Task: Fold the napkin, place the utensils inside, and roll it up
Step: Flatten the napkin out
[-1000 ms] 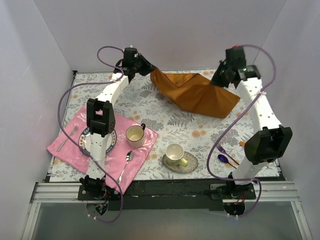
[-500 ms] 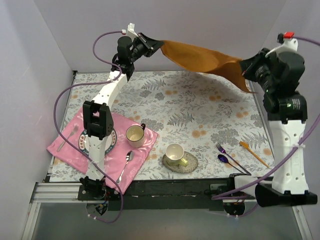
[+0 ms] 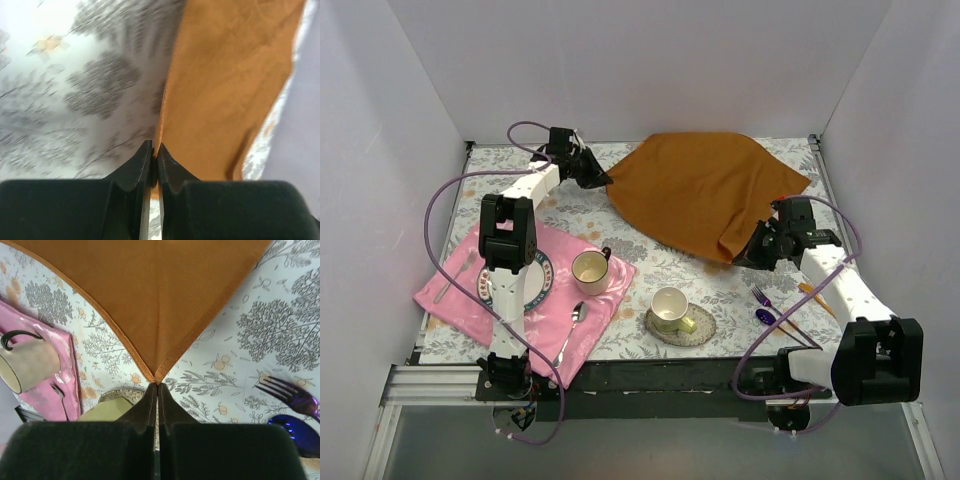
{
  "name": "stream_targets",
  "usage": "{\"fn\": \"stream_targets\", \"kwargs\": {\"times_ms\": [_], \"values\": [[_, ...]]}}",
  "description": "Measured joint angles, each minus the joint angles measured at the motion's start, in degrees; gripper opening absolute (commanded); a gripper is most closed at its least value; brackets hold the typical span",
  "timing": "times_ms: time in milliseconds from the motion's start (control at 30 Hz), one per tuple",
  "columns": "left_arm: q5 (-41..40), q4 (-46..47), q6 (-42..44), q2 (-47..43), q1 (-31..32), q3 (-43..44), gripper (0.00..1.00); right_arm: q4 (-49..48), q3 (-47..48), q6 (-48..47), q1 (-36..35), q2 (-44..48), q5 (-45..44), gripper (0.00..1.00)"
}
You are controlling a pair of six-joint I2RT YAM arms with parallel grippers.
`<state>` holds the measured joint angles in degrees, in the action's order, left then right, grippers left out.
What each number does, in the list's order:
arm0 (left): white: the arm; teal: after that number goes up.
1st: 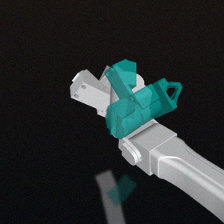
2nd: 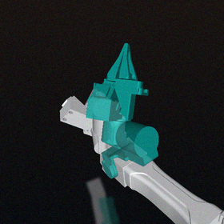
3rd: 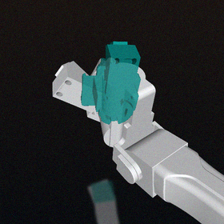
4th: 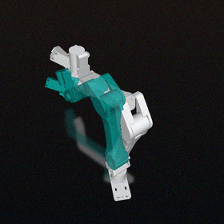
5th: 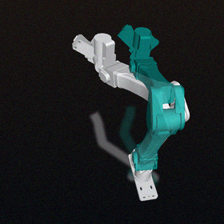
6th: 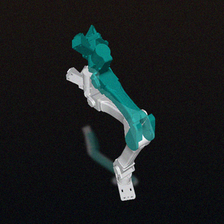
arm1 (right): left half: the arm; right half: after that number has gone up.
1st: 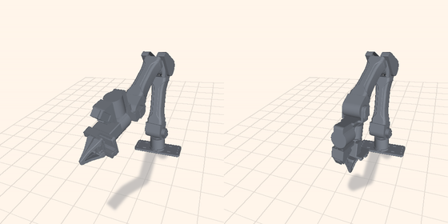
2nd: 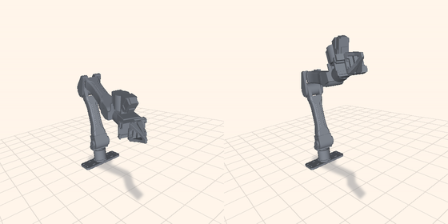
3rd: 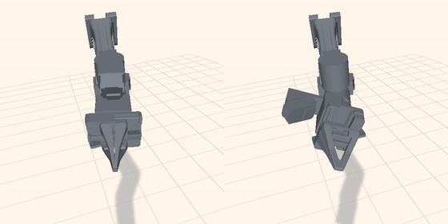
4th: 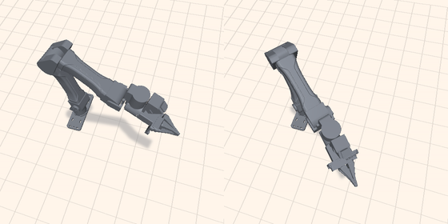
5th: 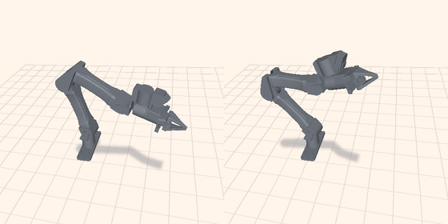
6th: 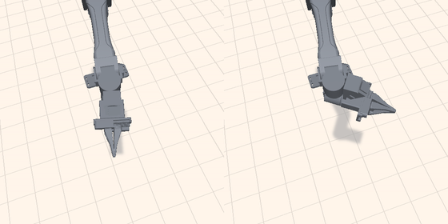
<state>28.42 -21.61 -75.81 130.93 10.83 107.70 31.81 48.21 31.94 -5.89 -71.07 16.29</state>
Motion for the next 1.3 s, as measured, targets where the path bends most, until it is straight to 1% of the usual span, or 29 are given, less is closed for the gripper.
{"fn": "stream_targets", "kwargs": {"times_ms": [133, 267, 367, 500, 600, 767, 833, 933, 1000, 1067, 1167, 1200, 1233, 1267, 1300], "values": [[-1.25, -6.16, 3.48, 0.94, -0.59, -2.01, 0.05, 1.53, -2.67, 0.94, -0.26, 4.11, 0.20, 0.01], [-2.10, -7.87, 5.51, 0.66, -0.46, -6.73, 0.05, 3.54, -5.70, 1.14, -0.24, 7.52, -0.72, 0.01], [-1.33, -7.98, 5.77, 0.31, -0.37, -8.59, 0.04, 3.76, -7.96, 0.85, -0.24, 6.14, -0.57, 0.01], [-1.66, -7.74, 6.38, -0.57, -0.31, -9.84, 0.04, 4.96, -7.96, 0.09, -0.24, 2.14, -2.01, 0.01], [-1.38, -7.54, 6.36, -2.03, -0.31, -12.26, 0.02, 7.41, -7.96, 0.28, -0.24, 3.85, -5.16, 0.01], [-0.98, -6.84, 4.68, -2.82, 0.33, -13.33, 0.00, 10.75, -7.82, 1.14, 0.46, 10.84, -10.82, 0.01], [-1.01, -5.99, 2.82, -2.82, 0.90, -13.14, 0.00, 12.15, -6.67, 0.98, 0.83, 10.58, -11.65, 0.01], [-0.74, -0.70, -2.45, -2.82, 1.79, -12.24, 0.00, 12.59, -3.50, 0.57, 1.05, 6.99, -10.82, 0.01], [-0.13, 2.16, -6.86, -2.25, 2.62, -8.52, 0.00, 12.31, -1.33, 0.57, 1.05, 4.70, -9.57, 0.01], [0.50, 3.91, -9.79, 0.72, 3.63, 0.92, 0.00, 12.44, 1.68, 0.68, 1.05, 2.86, -8.59, 0.01], [1.11, 7.98, -13.97, 12.28, 6.86, 29.33, 0.00, 14.25, 8.87, 0.70, 2.14, 2.23, -8.61, 0.01], [1.22, 12.11, -16.31, 15.34, 8.39, 36.46, 0.00, 14.67, 12.74, 0.70, 3.06, 2.38, -8.87, 0.01], [1.36, 15.69, -18.23, 15.85, 9.64, 38.21, 0.00, 14.43, 15.72, 0.63, 3.76, 2.84, -9.27, 0.01], [1.29, 19.56, -20.09, 14.60, 11.23, 37.13, 0.00, 14.23, 20.39, 0.11, 5.03, 3.65, -10.01, 0.01], [0.94, 23.10, -21.16, 12.33, 12.68, 34.16, 0.00, 13.86, 23.69, -0.50, 5.77, 4.44, -10.60, 0.01]]}}
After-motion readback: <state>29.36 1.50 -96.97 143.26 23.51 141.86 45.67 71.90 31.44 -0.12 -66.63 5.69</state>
